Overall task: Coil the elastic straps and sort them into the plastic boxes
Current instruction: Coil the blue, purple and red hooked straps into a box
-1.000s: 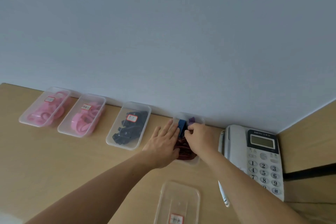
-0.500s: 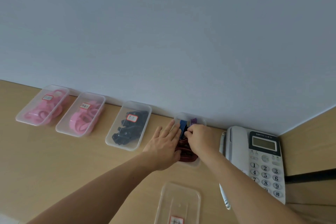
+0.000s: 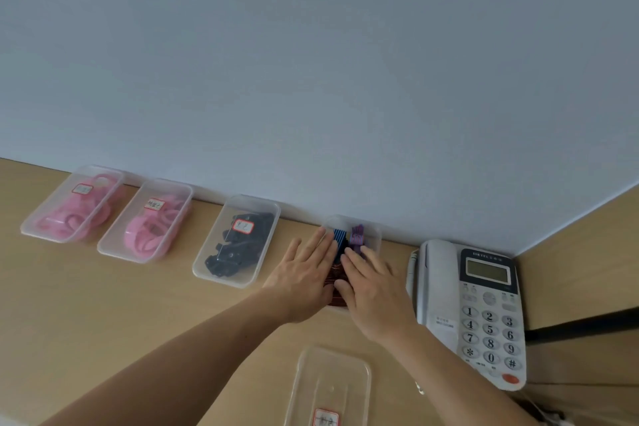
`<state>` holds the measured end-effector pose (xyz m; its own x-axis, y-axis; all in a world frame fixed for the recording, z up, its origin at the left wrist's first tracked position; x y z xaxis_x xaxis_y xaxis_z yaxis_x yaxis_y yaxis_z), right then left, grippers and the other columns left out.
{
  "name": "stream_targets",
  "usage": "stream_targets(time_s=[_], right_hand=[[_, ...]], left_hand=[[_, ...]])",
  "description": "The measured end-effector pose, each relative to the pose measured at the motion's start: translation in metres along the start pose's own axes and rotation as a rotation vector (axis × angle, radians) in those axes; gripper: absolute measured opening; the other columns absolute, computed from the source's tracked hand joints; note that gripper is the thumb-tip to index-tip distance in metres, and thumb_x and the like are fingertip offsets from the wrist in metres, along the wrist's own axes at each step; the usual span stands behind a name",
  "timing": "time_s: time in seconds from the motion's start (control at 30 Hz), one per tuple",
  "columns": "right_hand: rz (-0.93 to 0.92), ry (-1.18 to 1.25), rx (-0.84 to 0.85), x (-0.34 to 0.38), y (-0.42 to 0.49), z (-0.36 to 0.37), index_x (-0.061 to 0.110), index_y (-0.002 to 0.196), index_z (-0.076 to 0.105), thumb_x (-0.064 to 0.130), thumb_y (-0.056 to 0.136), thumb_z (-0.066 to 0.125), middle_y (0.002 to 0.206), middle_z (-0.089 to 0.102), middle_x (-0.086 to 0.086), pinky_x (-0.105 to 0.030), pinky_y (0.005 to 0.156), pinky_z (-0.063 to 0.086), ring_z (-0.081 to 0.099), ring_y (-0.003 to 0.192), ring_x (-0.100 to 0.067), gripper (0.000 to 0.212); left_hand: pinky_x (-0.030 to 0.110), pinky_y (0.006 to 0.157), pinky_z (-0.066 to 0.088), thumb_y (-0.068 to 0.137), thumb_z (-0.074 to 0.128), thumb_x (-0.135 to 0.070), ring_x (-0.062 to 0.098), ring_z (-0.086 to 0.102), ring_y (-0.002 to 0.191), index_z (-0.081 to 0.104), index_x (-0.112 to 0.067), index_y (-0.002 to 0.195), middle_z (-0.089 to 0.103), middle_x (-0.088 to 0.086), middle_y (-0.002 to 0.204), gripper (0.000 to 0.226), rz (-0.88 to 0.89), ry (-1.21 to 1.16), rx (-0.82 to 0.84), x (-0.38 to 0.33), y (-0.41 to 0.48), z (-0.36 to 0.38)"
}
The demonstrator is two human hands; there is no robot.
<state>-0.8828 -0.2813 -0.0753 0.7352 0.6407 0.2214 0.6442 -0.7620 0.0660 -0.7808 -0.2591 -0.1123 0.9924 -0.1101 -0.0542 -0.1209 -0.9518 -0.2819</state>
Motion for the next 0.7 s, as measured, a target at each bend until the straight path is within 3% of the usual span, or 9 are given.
stream_targets(time_s=[0.07, 0.13, 0.27, 0.37, 0.47, 0.57, 0.7], right_hand=[[0.033, -0.017, 0.169, -0.007, -0.005, 0.021, 0.019, 0.152, 0.035, 0.053, 0.098, 0.009, 0.161, 0.027, 0.007, -0.045, 0.113, 0.027, 0.017, 0.150, -0.020, 0.069], [0.028, -0.043, 0.267, -0.012, -0.009, 0.037, 0.024, 0.157, 0.011, 0.053, 0.100, 0.008, 0.165, 0.002, 0.012, -0.045, 0.117, 0.013, -0.007, 0.152, -0.015, 0.064], [0.040, -0.033, 0.344, -0.015, -0.008, 0.044, 0.026, 0.157, 0.000, 0.052, 0.103, 0.016, 0.164, -0.010, 0.013, -0.048, 0.120, 0.008, -0.018, 0.150, -0.013, 0.063], [0.056, 0.026, 0.333, -0.012, -0.006, 0.031, 0.025, 0.158, 0.004, 0.050, 0.103, 0.022, 0.165, -0.007, 0.012, -0.047, 0.121, 0.011, -0.013, 0.151, -0.013, 0.063], [0.046, 0.081, 0.156, -0.006, -0.009, -0.001, 0.019, 0.156, 0.020, 0.043, 0.104, 0.033, 0.165, 0.009, 0.006, -0.040, 0.121, 0.016, 0.002, 0.152, -0.016, 0.059], [0.066, 0.148, 0.008, 0.002, -0.025, -0.030, 0.012, 0.141, 0.050, 0.033, 0.097, 0.053, 0.153, 0.041, -0.001, -0.038, 0.115, 0.025, 0.029, 0.144, -0.022, 0.048], [0.133, 0.143, -0.032, 0.018, -0.059, -0.036, 0.011, 0.132, 0.057, 0.024, 0.092, 0.061, 0.141, 0.049, -0.003, -0.040, 0.108, 0.038, 0.043, 0.132, -0.025, 0.043]], left_hand=[[0.044, 0.119, -0.012, 0.103, 0.020, -0.044, 0.016, -0.029, 0.146, -0.008, -0.012, 0.157, -0.020, 0.002, 0.164, 0.068, -0.007, 0.007, 0.027, -0.001, 0.000, 0.003], [0.046, 0.120, -0.011, 0.103, 0.019, -0.044, 0.016, -0.028, 0.147, -0.006, -0.012, 0.157, -0.018, 0.002, 0.164, 0.067, -0.016, 0.015, 0.053, -0.001, 0.000, 0.005], [0.048, 0.121, -0.009, 0.103, 0.021, -0.045, 0.016, -0.026, 0.148, -0.004, -0.012, 0.157, -0.016, 0.003, 0.165, 0.068, -0.036, 0.027, 0.079, -0.001, 0.001, 0.001], [0.048, 0.122, -0.007, 0.102, 0.026, -0.044, 0.017, -0.025, 0.148, -0.001, -0.013, 0.158, -0.015, 0.003, 0.165, 0.069, -0.046, -0.003, 0.061, -0.002, -0.002, -0.007], [0.049, 0.123, 0.000, 0.101, 0.032, -0.039, 0.020, -0.020, 0.150, 0.006, -0.013, 0.158, -0.009, 0.003, 0.166, 0.068, -0.041, -0.054, -0.016, 0.000, -0.011, -0.023], [0.044, 0.121, 0.013, 0.099, 0.036, -0.033, 0.019, -0.002, 0.153, 0.029, -0.016, 0.151, 0.010, 0.001, 0.165, 0.056, 0.007, -0.126, -0.111, -0.006, -0.032, -0.035], [0.031, 0.118, 0.015, 0.096, 0.045, -0.026, 0.014, 0.013, 0.150, 0.044, -0.021, 0.146, 0.027, -0.004, 0.160, 0.050, 0.067, -0.232, -0.215, -0.015, -0.070, -0.037]])
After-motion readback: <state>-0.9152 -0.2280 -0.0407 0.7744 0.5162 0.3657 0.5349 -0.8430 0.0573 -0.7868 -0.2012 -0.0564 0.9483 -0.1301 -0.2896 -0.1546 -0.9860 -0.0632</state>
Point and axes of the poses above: each hand's wrist, its own y-axis towards the middle knuckle, its own z-axis out of the palm, x = y × z, the point moved 9 cm from there along y, towards the middle knuckle
